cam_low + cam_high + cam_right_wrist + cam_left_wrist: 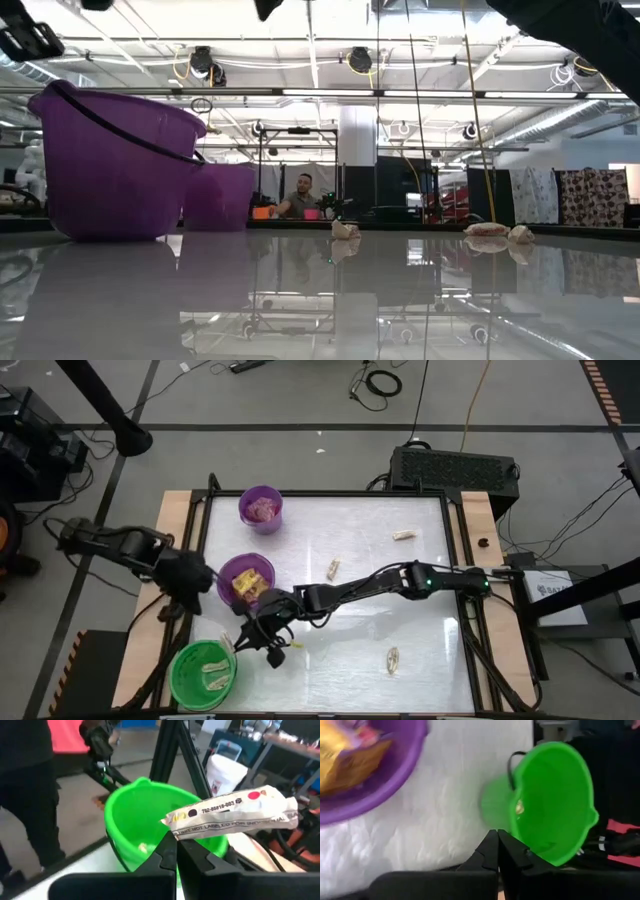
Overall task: Sort candy by brand, put in halloween buckets
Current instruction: Put the white candy into the green bucket
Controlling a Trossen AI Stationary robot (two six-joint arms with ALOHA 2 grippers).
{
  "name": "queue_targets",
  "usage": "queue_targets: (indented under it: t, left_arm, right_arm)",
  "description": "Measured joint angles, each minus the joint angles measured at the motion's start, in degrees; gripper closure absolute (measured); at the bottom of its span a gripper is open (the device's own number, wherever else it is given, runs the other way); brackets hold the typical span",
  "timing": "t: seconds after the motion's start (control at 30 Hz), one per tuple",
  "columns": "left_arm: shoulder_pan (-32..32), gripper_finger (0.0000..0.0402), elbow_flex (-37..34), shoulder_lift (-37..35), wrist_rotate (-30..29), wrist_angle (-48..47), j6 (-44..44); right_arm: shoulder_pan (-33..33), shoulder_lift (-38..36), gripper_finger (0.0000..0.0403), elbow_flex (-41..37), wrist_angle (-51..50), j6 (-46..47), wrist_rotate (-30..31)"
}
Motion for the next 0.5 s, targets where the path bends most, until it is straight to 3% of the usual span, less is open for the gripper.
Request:
queue_targets:
  t: [0.17, 0.37, 0.5]
  left_arm:
    - [-11.22, 0.0401, 0.02, 2.59, -7.64, 2.99, -4.93]
    - [-20.97, 0.0401, 0.02, 7.92, -11.21, 7.38, -8.34]
    - [-24.10, 0.0395, 0.02, 10.91, -11.49, 10.60, -12.08]
  right_arm:
    - [-0.18, -2.12, 0.0403, 0.02, -6.34, -2.43, 0.21]
    - [0.56, -3.32, 0.0403, 0.01, -14.37, -2.76, -0.04]
    - [0.99, -4.29, 0.0403, 0.00, -17.46, -3.96, -0.10]
